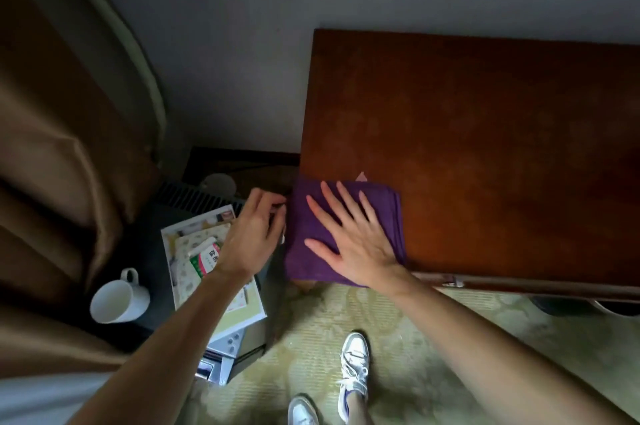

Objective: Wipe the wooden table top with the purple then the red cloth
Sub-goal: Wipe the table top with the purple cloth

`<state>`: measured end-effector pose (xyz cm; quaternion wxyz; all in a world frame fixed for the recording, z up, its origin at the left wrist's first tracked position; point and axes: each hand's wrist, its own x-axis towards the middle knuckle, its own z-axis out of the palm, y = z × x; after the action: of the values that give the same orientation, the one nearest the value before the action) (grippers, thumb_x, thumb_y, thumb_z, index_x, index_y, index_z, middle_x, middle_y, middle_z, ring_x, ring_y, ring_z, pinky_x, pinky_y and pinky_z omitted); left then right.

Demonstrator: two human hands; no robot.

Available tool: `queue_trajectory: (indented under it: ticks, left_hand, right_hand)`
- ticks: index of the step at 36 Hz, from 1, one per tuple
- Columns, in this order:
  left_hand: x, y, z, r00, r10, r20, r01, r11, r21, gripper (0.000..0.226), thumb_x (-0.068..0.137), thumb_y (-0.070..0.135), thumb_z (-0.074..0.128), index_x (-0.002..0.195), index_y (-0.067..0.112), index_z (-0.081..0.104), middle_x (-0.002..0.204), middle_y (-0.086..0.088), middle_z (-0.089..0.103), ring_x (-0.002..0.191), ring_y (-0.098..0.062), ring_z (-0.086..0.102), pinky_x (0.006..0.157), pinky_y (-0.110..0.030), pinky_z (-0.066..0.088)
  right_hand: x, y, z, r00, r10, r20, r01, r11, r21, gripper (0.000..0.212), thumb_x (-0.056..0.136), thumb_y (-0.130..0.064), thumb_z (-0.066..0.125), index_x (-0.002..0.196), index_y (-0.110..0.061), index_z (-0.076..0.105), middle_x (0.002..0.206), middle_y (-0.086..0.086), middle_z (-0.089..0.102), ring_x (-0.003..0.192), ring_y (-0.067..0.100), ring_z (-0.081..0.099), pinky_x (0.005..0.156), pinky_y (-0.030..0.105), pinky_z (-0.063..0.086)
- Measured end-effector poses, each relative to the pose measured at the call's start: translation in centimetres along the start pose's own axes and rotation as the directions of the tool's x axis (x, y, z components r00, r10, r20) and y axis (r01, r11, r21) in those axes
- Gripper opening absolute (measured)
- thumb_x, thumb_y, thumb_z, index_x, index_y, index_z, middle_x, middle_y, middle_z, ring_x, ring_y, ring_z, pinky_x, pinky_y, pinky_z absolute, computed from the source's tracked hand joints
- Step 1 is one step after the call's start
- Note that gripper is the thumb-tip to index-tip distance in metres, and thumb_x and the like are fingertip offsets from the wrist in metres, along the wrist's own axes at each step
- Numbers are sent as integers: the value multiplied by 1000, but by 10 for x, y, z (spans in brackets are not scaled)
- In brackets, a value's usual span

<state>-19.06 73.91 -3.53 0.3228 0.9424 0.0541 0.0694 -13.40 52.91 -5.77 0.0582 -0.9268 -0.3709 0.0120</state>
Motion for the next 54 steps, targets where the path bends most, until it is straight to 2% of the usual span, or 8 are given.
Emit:
queue_trajectory:
  ticks: [11, 16, 22, 27, 35, 38, 47, 54]
  left_hand:
    - [17, -2, 5, 999, -3, -39, 5, 999, 50, 34, 104, 37, 35, 111, 13, 58, 107, -3, 54, 96, -22, 60, 83, -35, 48]
    - [50, 2, 17, 994, -7, -109, 16, 997, 81, 36, 103, 35, 38, 118, 10, 60, 112, -9, 57, 101, -28, 59, 85, -49, 51]
    - [100, 22, 39, 989, 38, -142, -21, 992, 122, 32, 101, 31, 43, 121, 13, 60, 117, -6, 58, 105, -28, 57, 88, -42, 45]
    - [119, 37, 62, 988, 91, -124, -76, 989, 123, 34, 103, 30, 46, 131, 15, 58, 130, 0, 57, 114, -18, 54, 96, -30, 38]
    - [123, 40, 91, 994, 103, 44, -110, 976, 190, 48, 107, 42, 32, 149, 23, 42, 152, 5, 41, 144, -15, 35, 121, -36, 25]
    - [123, 40, 90, 991, 117, 65, -128, 969, 211, 48, 106, 40, 33, 150, 22, 41, 153, 3, 41, 146, -17, 33, 122, -37, 23]
    - [124, 39, 87, 989, 129, 73, -144, 959, 243, 53, 101, 44, 39, 146, 18, 46, 147, -4, 45, 136, -26, 41, 110, -42, 35]
    - [117, 41, 84, 970, 241, 25, -239, 939, 247, 42, 96, 33, 47, 130, 11, 59, 131, -12, 53, 114, -32, 55, 96, -45, 41]
  right_hand:
    - [27, 56, -11, 918, -374, 132, 376, 927, 10, 72, 98, -75, 33, 161, -43, 17, 172, -7, 5, 159, 14, 0, 129, 43, 2]
    - [111, 108, -19, 933, -328, 148, 330, 944, 16, 69, 100, -72, 32, 161, -45, 14, 172, -9, 5, 159, 14, 1, 128, 43, 3]
    - [218, 171, -25, 929, -346, 131, 350, 937, -3, 67, 101, -69, 29, 161, -43, 17, 172, -7, 11, 159, 15, 5, 128, 44, 5]
    - [299, 217, -35, 955, -272, 119, 270, 962, 36, 71, 97, -76, 19, 160, -45, 19, 172, -5, 13, 158, 18, 9, 126, 45, 5]
    - [367, 261, -41, 993, -93, 77, 86, 992, 89, 87, 83, -91, 10, 159, -48, 19, 171, -3, 16, 158, 21, 13, 127, 47, 6]
    - [367, 260, -41, 997, -28, 65, 23, 997, 80, 69, 97, -76, 25, 159, -46, 21, 171, -3, 17, 158, 19, 13, 125, 45, 5]
    - [306, 232, -40, 975, 222, 28, -223, 969, 109, 77, 96, -79, 21, 163, -39, 14, 173, 1, 6, 159, 22, 2, 128, 46, 0]
    - [169, 197, -36, 950, 312, 28, -313, 945, 93, 78, 96, -79, 20, 163, -39, 11, 173, 0, 4, 159, 20, -1, 128, 44, -1]
